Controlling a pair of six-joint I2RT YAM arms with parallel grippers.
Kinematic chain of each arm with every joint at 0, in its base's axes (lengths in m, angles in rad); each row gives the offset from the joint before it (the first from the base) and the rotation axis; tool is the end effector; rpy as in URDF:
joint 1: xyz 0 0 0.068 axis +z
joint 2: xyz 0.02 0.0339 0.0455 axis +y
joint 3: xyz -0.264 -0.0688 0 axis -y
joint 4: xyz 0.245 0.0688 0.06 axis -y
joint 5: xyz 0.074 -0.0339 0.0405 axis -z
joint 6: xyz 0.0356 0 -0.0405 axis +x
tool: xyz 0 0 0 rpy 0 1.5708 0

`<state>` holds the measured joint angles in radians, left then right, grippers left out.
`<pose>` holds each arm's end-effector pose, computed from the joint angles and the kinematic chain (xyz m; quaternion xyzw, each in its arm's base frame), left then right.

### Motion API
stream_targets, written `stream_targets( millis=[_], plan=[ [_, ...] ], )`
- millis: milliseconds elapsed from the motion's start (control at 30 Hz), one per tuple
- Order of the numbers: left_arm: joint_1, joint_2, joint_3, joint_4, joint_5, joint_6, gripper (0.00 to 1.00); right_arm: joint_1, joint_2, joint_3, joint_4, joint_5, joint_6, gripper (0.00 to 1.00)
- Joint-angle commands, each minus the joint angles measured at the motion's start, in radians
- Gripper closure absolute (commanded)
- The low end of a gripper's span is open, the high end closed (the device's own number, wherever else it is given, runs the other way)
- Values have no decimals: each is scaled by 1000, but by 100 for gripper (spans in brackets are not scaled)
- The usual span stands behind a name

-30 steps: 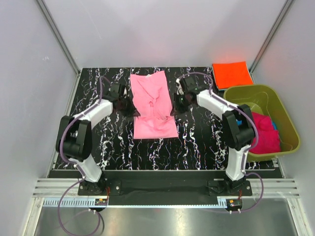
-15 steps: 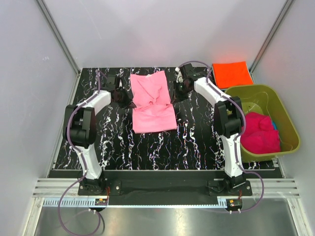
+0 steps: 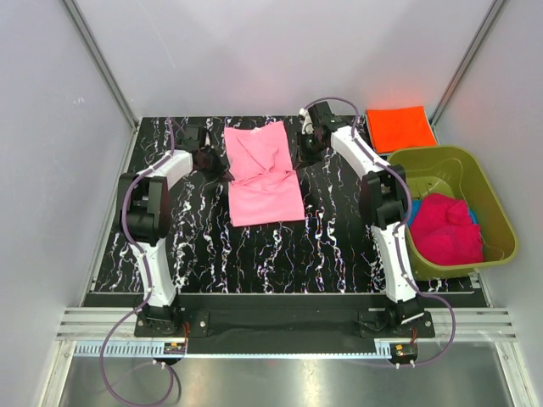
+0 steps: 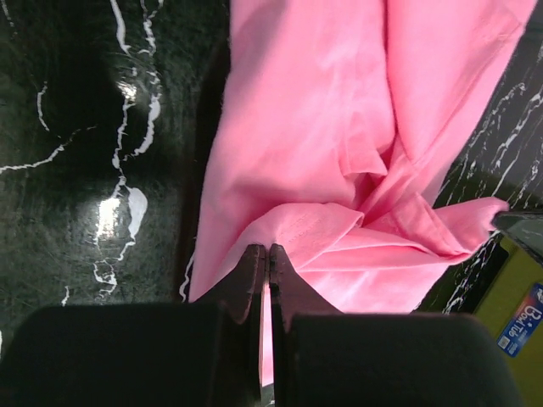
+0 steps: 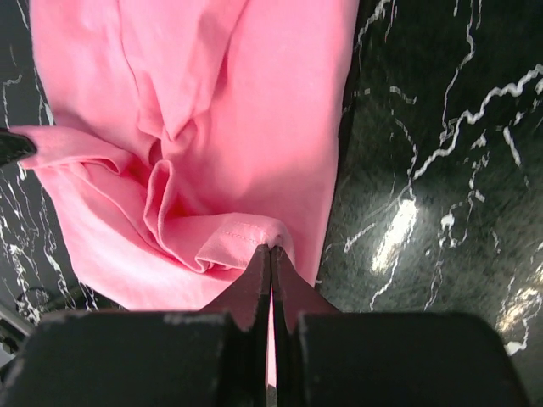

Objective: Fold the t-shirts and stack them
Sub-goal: Fold the tshirt

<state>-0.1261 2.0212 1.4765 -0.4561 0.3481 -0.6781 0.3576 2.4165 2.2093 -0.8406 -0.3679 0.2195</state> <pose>0.4286 -0.0666 0.1851 -0.2107 0.9227 -0.2613 0.1898 0.4857 0.1951 0.2040 -0.1127 0.9442 0.2417 0.1934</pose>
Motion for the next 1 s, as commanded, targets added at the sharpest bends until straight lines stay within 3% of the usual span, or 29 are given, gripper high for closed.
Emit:
stream_targets(
  millis=[0, 133, 200, 267, 333, 367, 433, 633, 767, 967],
  plan=[
    [16, 16, 47, 17, 0, -6, 100, -6, 36, 118, -40, -6, -37, 99],
    [20, 31, 64, 19, -17, -9, 100, -6, 82, 187, -60, 4, -43, 96],
    [22, 39, 82, 25, -5, 5, 91, -8, 107, 223, -69, 10, -42, 91],
    [23, 30, 102, 17, -4, 27, 72, -9, 122, 259, -77, 15, -49, 82],
    [29, -11, 105, 1, -44, 37, 67, -9, 124, 280, -94, 39, -54, 72],
    [31, -30, 97, -10, -58, 55, 62, -11, 112, 296, -104, 52, -54, 58],
    [29, -90, 59, -23, -87, 75, 59, -14, 81, 282, -132, 87, -42, 53],
    [-16, -269, -209, -6, -104, 115, 54, -14, -167, -66, -86, 70, -38, 43],
    [-52, -348, -378, 126, 29, 101, 53, -14, -336, -372, 23, 8, -60, 43],
    [-69, -339, -444, 126, 42, 127, 52, -14, -335, -493, 61, -81, -86, 44]
  ],
)
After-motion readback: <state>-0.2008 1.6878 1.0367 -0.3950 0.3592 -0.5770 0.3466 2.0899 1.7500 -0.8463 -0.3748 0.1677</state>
